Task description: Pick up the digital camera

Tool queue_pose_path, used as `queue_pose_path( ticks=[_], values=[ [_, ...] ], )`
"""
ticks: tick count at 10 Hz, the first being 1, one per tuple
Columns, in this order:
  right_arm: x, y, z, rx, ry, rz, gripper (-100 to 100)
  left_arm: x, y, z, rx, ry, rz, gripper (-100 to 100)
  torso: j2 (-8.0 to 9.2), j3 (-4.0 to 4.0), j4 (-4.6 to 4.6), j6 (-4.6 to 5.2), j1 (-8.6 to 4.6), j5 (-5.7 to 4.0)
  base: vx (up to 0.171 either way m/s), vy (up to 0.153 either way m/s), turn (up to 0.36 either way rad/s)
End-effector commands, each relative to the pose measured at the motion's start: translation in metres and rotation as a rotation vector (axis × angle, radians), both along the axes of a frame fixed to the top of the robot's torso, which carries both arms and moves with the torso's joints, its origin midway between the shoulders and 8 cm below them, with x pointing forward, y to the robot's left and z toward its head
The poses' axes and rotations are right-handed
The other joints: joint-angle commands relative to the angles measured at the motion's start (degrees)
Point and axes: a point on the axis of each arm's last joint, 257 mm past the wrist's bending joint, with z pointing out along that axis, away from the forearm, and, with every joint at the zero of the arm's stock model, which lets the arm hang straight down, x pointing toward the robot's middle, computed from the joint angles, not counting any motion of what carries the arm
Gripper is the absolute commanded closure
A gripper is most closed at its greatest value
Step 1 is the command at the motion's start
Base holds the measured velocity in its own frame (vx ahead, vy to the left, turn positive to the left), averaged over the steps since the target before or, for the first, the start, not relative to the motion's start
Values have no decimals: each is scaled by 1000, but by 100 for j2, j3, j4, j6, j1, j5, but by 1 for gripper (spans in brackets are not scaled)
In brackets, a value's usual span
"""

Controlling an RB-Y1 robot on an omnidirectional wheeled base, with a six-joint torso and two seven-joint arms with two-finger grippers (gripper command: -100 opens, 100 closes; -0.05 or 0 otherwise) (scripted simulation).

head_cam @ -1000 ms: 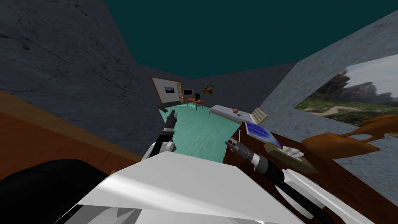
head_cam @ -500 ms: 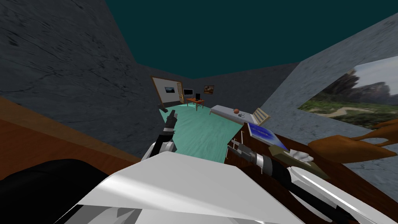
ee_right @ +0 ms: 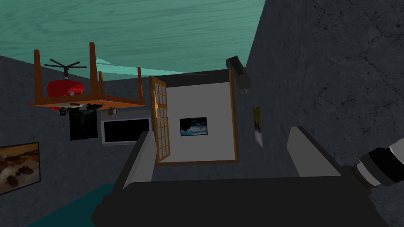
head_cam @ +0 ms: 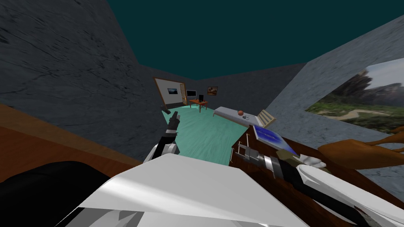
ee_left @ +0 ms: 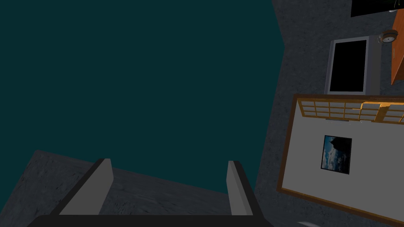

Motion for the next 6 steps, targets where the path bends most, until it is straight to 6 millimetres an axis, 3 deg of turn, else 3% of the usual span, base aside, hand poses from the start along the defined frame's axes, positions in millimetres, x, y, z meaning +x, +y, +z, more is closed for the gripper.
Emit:
queue_pose_path(
  ticks=[1,2,4,5,6],
  values=[
    [-2,-9,-3,-60,14,34,-100,0,0,0,0,0,0,0,0,0,0,0,0,0,19,13,3],
    [-6,-25,-10,-128,26,58,-100,0,0,0,0,0,0,0,3,2,1,0,-3,0,19,8,8],
    [-5,-27,-9,-157,35,83,-100,0,0,0,0,0,0,0,6,3,1,1,-7,-1,11,2,1],
    [-7,-43,-14,-225,48,109,-100,0,0,0,0,0,0,0,9,5,2,1,-8,-2,7,-3,4],
    [-7,-44,-13,-242,53,124,-100,0,0,0,0,0,0,0,9,5,2,0,-10,-2,7,-5,7]
  ],
)
